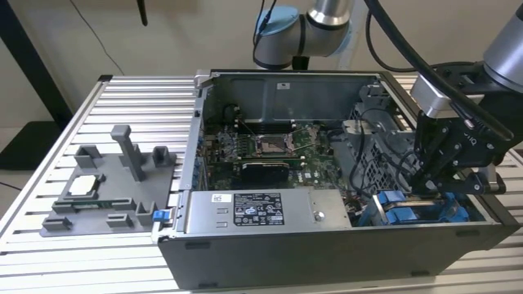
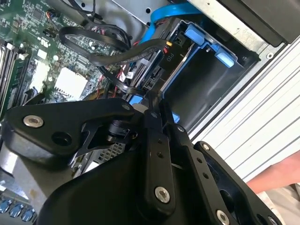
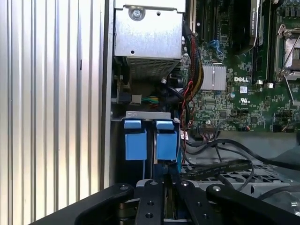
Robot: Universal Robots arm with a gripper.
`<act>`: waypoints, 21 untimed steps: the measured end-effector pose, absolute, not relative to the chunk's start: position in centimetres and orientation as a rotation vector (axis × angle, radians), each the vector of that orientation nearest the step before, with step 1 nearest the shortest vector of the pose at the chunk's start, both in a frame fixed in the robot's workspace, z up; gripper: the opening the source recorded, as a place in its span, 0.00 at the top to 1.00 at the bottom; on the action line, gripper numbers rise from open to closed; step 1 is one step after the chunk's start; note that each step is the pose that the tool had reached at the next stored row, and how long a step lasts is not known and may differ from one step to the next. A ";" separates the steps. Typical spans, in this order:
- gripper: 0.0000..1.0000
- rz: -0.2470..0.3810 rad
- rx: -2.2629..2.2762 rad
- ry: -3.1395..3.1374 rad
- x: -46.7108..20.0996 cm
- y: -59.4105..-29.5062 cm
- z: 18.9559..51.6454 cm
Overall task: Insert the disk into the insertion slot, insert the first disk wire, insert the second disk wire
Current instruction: 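Insert the second disk wire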
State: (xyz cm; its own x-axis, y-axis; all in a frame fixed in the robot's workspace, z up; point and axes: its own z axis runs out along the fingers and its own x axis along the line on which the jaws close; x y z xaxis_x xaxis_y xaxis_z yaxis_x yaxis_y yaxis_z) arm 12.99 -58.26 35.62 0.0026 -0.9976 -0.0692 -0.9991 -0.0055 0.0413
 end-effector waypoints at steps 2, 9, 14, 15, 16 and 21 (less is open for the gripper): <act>1.00 0.122 -2.210 2.201 13.0 -58.3 35.6; 1.00 0.122 -2.210 2.201 13.5 -58.2 35.3; 1.00 0.122 -2.210 2.201 14.1 -57.7 35.1; 1.00 0.122 -2.210 2.201 14.1 -57.6 35.0; 1.00 0.122 -2.210 2.201 14.1 -57.5 34.9; 1.00 0.122 -2.210 2.201 14.5 -57.4 34.8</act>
